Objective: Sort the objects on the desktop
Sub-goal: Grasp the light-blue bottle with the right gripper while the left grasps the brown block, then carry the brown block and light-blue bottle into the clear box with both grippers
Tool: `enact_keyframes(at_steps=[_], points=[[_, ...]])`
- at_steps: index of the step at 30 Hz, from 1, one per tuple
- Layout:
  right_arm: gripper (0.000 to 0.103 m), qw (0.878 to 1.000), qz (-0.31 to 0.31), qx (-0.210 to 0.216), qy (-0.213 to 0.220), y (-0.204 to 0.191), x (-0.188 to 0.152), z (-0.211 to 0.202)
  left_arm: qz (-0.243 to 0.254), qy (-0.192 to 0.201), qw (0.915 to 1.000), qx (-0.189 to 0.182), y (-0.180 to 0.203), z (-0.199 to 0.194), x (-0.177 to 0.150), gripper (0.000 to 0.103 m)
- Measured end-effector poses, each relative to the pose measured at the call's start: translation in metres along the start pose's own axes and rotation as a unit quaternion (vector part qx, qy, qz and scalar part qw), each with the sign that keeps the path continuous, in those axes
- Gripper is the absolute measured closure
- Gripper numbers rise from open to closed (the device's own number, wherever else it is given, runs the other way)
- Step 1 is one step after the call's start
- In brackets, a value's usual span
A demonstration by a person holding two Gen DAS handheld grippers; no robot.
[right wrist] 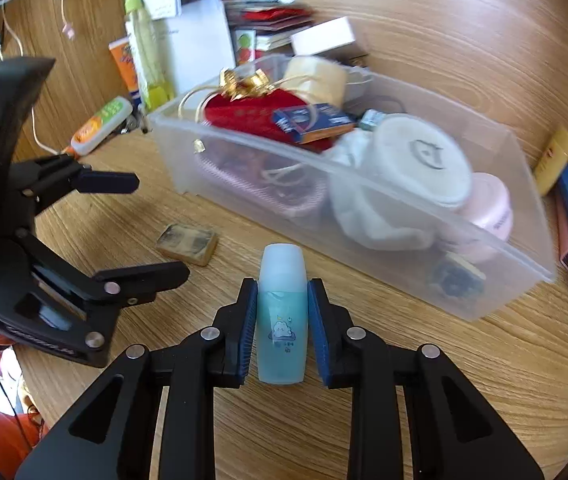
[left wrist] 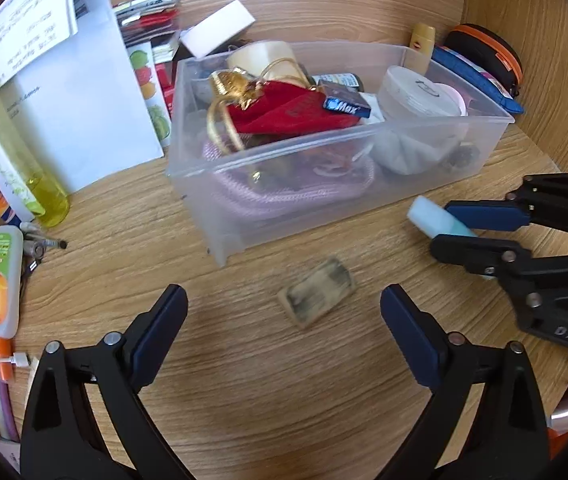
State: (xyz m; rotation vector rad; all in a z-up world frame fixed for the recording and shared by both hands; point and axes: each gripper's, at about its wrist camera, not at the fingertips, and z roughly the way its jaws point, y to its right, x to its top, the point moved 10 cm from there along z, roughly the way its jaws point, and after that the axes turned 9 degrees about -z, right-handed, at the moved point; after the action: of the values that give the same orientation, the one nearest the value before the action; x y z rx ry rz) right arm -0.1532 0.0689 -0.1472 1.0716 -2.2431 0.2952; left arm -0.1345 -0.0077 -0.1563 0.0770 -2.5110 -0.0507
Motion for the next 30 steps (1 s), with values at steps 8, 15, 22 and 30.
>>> enact_keyframes(at_steps=[8, 15, 22, 30], points=[[0.08, 1.0, 0.025, 0.0, 0.018, 0.02, -0.009, -0.02, 0.013, -0.011, 0.9998, 0.014, 0.009, 0.011, -0.001, 0.028], [0.08, 0.999, 0.033, 0.002, 0.03, 0.027, -0.011, -0.031, 0.005, -0.013, 0.9999, -0.004, 0.009, 0.009, -0.003, 0.057], [0.08, 0.998, 0.043, -0.005, 0.042, 0.035, -0.01, -0.042, -0.004, -0.014, 0.9998, -0.015, 0.008, 0.007, -0.006, 0.059], [0.08, 0.996, 0.059, -0.018, 0.059, 0.05, -0.011, -0.061, -0.008, 0.024, 0.9994, -0.021, 0.008, -0.023, 0.003, 0.059]])
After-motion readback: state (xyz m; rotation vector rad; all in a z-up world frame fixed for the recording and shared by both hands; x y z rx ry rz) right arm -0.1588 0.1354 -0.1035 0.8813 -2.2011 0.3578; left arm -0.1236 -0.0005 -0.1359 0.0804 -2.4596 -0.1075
